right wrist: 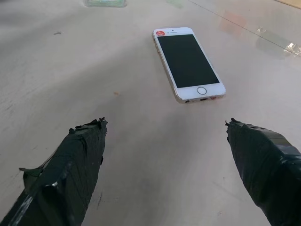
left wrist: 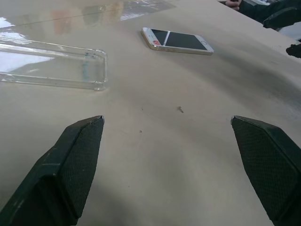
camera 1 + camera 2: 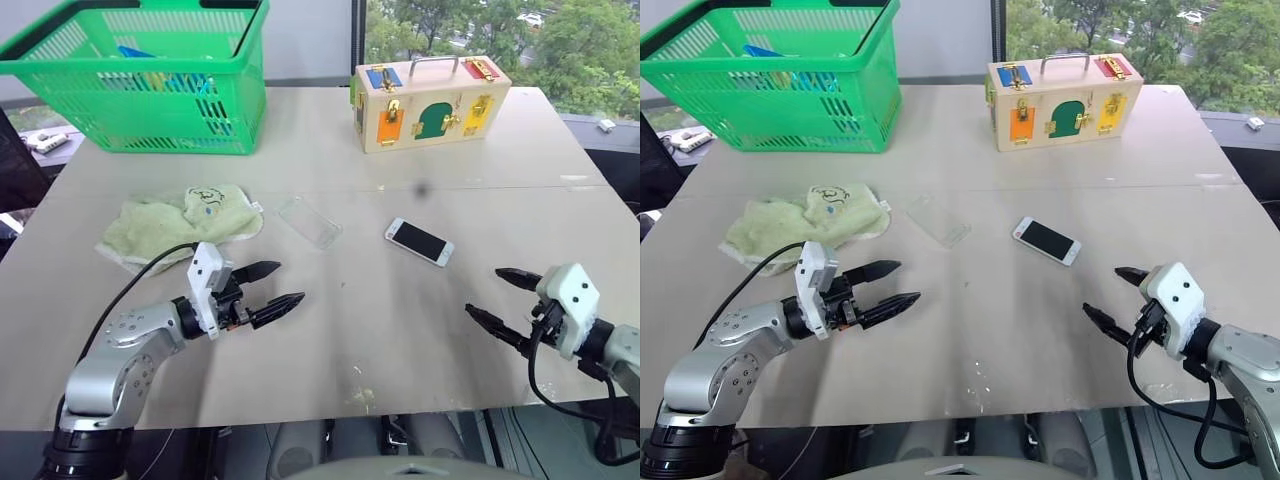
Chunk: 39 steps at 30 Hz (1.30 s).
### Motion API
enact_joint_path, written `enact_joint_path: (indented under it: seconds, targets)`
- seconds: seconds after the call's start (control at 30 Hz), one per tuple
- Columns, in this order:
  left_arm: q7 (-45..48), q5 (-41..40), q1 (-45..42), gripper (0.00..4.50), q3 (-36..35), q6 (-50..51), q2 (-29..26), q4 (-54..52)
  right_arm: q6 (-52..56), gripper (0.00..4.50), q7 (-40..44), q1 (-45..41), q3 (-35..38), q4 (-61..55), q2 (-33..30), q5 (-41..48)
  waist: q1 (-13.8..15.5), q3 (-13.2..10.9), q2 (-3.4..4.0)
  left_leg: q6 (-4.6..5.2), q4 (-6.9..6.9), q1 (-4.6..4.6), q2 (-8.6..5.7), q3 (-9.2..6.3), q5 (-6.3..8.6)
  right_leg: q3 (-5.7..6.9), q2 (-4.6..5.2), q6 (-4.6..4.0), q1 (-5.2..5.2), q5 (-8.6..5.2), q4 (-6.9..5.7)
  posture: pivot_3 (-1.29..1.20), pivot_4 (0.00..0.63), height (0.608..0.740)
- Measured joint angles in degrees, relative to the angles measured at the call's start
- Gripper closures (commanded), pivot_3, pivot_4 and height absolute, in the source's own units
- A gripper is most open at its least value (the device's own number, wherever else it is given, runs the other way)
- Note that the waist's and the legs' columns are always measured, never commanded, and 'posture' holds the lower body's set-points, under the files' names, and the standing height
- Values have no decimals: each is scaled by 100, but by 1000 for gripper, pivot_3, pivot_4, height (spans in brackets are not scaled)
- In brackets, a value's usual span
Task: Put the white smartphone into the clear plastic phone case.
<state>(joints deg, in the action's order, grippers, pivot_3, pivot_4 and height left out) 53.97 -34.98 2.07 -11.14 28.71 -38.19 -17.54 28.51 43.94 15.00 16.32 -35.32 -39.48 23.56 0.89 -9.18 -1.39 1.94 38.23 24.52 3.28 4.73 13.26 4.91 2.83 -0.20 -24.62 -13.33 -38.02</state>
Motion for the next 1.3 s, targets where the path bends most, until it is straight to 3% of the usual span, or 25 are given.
enact_joint_path:
  seconds: [0.07,0.2,0.27,0.5,0.7,0.8,1.0,1.13,1.17,1.3]
  targets:
    - [2,2,0,0,1,-17,0,3,-6,61,4,2,0,0,0,1,0,0,0,0,0,0,0,0,0,0,0,0,0,0,0,0,150,740]
    - [-266,662,-1299,0,302,-493,121,831,-107,61,-69,-480,-215,-108,352,289,56,2,3,1,10,2,-4,-22,-1,10,-33,-9,7,5,-3,0,150,740]
    - [-245,916,-1541,0,426,-736,53,1043,-129,61,-56,-528,-313,-291,359,396,44,5,7,1,7,-2,-3,-14,-1,-2,-33,0,8,9,-2,0,150,740]
    - [642,1773,-3331,0,1275,-1381,-53,3277,244,61,66,-889,-671,-794,80,1002,26,2,0,1,8,14,-10,-13,-1,-1,-41,14,0,16,6,0,150,740]
    - [2084,2722,-4890,0,2213,-2986,74,5767,632,61,2,-966,-595,-1003,-255,1484,41,2,-1,2,12,16,-20,-13,-1,5,-45,13,1,17,4,0,150,740]
    - [2292,3125,-5565,0,2367,-3666,299,7016,644,61,-118,-908,-457,-1111,-279,1543,44,-2,-7,2,13,21,-20,-15,0,5,-46,14,0,17,6,0,150,740]
    - [2346,3841,-6411,0,2590,-4405,633,8489,721,61,-362,-727,-203,-1408,-319,1769,18,-4,-12,3,13,22,-19,-14,0,4,-47,15,0,17,6,0,150,740]
    - [2481,4175,-6555,1732,2701,-4667,730,8900,763,0,-529,-565,-180,-1548,-335,1844,-5,-3,-13,3,14,18,-15,-15,0,2,-48,15,0,17,2,0,150,740]
    - [2526,4219,-6586,1990,2707,-4690,745,8935,763,0,-566,-564,-180,-1566,-335,1856,-3,-3,-13,3,16,18,-15,-16,0,4,-49,15,0,17,0,0,150,740]
    - [2682,4325,-6650,3859,2675,-4813,752,9010,763,0,-703,-524,-181,-1640,-335,1866,-5,-2,-14,3,17,16,-12,-17,0,2,-48,14,1,17,-2,0,150,740]
